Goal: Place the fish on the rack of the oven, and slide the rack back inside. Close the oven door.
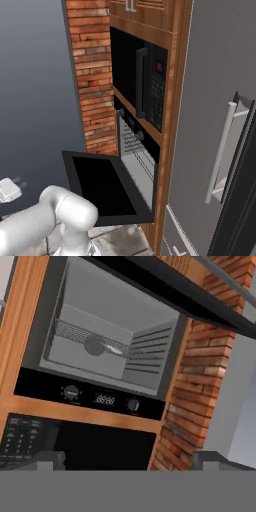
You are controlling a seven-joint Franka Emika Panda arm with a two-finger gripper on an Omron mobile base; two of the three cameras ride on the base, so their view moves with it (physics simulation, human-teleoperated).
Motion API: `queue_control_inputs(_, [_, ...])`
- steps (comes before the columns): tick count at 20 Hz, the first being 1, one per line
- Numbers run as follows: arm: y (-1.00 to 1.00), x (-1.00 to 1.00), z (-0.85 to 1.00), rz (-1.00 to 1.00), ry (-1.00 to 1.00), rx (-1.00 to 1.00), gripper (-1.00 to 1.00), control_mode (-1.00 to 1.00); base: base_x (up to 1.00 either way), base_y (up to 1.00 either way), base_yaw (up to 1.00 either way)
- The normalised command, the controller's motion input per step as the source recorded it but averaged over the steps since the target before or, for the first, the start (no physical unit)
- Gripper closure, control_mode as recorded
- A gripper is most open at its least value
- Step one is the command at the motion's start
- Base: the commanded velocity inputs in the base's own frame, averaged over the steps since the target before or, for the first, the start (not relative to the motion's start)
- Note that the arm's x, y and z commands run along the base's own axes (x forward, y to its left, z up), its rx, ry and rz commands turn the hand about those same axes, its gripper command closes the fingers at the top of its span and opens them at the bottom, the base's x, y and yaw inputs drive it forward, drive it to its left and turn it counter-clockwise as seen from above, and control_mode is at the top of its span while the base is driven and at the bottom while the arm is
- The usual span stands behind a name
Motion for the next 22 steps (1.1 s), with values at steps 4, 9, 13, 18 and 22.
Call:
queue_control_inputs(4, [-0.05,0.0,-0.89,-0.13,-0.09,0.0,-1.0,-1.0,0.0,0.0,0.0])
queue_control_inputs(9, [0.0,0.0,-0.77,-0.06,-0.09,0.01,-1.0,-1.0,0.0,0.0,0.0])
queue_control_inputs(13, [-0.03,0.03,-0.58,0.0,0.0,0.1,-1.0,-1.0,0.0,0.0,0.0])
queue_control_inputs(18, [-0.37,0.15,-0.41,0.0,0.0,0.16,-1.0,-1.0,0.0,0.0,0.0])
queue_control_inputs(22, [-0.55,0.55,-0.34,0.0,0.0,0.18,-1.0,-1.0,0.0,0.0,0.0])
